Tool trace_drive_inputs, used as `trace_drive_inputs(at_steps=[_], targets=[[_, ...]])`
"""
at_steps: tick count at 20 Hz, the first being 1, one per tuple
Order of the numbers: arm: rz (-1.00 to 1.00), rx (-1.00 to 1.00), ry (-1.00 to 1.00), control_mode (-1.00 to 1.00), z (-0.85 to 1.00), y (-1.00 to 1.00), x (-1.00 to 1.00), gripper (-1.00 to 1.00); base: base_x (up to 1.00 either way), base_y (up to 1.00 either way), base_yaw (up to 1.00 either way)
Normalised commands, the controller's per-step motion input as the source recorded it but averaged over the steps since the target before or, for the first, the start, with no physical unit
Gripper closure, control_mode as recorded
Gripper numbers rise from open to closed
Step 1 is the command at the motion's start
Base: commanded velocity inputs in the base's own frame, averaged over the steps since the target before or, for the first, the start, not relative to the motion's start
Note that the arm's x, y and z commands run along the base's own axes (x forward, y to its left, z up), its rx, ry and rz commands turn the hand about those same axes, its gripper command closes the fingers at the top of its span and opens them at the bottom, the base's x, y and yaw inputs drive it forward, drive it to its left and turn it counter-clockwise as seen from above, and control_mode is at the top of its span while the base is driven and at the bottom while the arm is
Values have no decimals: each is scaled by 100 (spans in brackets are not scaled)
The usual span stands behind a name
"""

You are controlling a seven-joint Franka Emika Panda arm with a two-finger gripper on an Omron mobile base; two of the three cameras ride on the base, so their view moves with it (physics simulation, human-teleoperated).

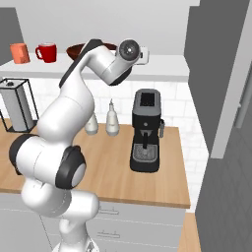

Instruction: Gather all objects into one cabinet and sort the glasses and bowls to opposite sides.

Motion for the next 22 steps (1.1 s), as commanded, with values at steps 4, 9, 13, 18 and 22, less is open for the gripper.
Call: trace_drive_inputs(at_steps=[4, 9, 13, 18, 22], targets=[[0, 0, 0, -100, -9, 0, 10, 100, 0, 0, 0], [0, 0, 0, -100, 0, 0, 1, 100, 0, 0, 0], [0, 0, 0, -100, 0, 0, 0, 100, 0, 0, 0], [0, 0, 0, -100, 0, -1, 0, 100, 0, 0, 0], [0, 0, 0, -100, 6, -27, -35, 100, 0, 0, 0]])
